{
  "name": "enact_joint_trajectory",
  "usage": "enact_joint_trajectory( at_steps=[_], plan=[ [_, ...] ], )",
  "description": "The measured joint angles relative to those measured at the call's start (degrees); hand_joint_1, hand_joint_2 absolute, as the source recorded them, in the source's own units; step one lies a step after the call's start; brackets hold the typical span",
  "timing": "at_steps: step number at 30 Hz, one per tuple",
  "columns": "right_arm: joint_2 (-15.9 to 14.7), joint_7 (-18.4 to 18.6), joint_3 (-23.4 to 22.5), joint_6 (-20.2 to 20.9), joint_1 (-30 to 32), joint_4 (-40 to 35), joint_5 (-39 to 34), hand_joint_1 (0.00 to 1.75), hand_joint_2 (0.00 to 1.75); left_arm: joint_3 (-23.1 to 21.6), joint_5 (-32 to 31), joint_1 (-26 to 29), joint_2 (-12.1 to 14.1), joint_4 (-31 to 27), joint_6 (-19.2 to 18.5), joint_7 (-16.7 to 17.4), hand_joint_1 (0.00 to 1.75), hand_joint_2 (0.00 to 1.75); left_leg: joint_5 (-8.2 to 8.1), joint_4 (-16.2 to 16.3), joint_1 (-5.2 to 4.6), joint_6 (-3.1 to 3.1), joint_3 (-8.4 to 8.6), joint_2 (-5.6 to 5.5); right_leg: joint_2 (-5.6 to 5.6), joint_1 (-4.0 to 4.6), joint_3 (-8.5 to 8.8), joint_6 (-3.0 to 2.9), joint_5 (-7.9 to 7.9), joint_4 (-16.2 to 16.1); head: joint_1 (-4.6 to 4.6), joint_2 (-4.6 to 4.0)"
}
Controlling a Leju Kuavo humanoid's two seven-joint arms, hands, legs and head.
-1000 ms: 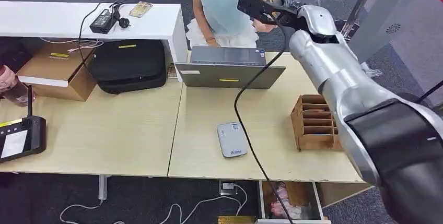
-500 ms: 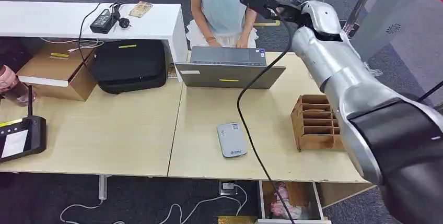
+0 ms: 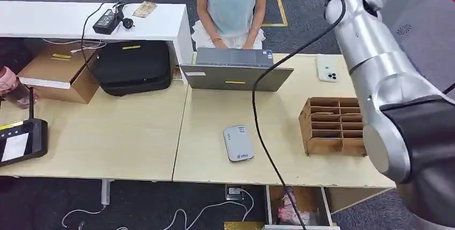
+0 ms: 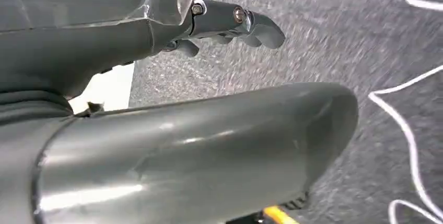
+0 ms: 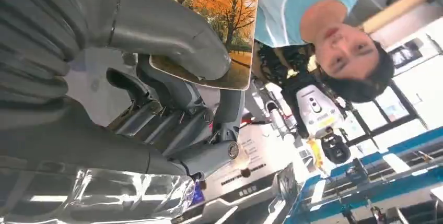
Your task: Pass the card to the sensor for recognition and then transmit it.
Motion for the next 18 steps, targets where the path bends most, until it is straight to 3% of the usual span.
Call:
enact_joint_trajectory(
  at_steps=[4,7,13,18],
  plan=[
    [-2.4,-1.83,-3.53,3.66,1.21,-5.08,-4.25,1.75,1.75,0.04,-0.15,-3.83,3.54,0.0,-0.26,3.05,0.0,0.0,0.0,0.0,0.02,-0.01,0.0,0.04,0.03,0.02,-0.02,-0.06,0.04,-0.01,0.0,0.0],
    [-4.53,-3.1,-5.7,6.05,4.04,-9.34,-7.94,1.75,1.75,0.04,-0.2,-4.84,4.97,-0.02,-0.55,2.87,0.0,0.0,0.0,0.01,0.01,-0.01,0.0,0.05,0.05,0.02,-0.02,-0.06,0.04,-0.03,-0.02,0.0],
    [-10.34,-4.98,-10.64,11.29,12.83,-19.57,-16.46,1.75,1.75,0.11,-0.17,-4.6,5.36,-0.02,-0.7,1.73,0.0,0.0,-0.02,0.01,0.0,0.0,-0.05,0.03,0.03,0.02,0.0,-0.06,0.04,-0.11,0.0,0.0],
    [-13.64,-5.66,-13.57,13.39,19.79,-26.07,-19.73,1.75,1.75,0.24,0.24,-4.49,5.84,-0.02,-0.68,1.73,0.0,0.0,-0.02,0.0,0.0,0.0,-0.12,0.08,0.09,0.01,-0.05,-0.05,0.05,-0.11,0.0,0.0]
  ],
)
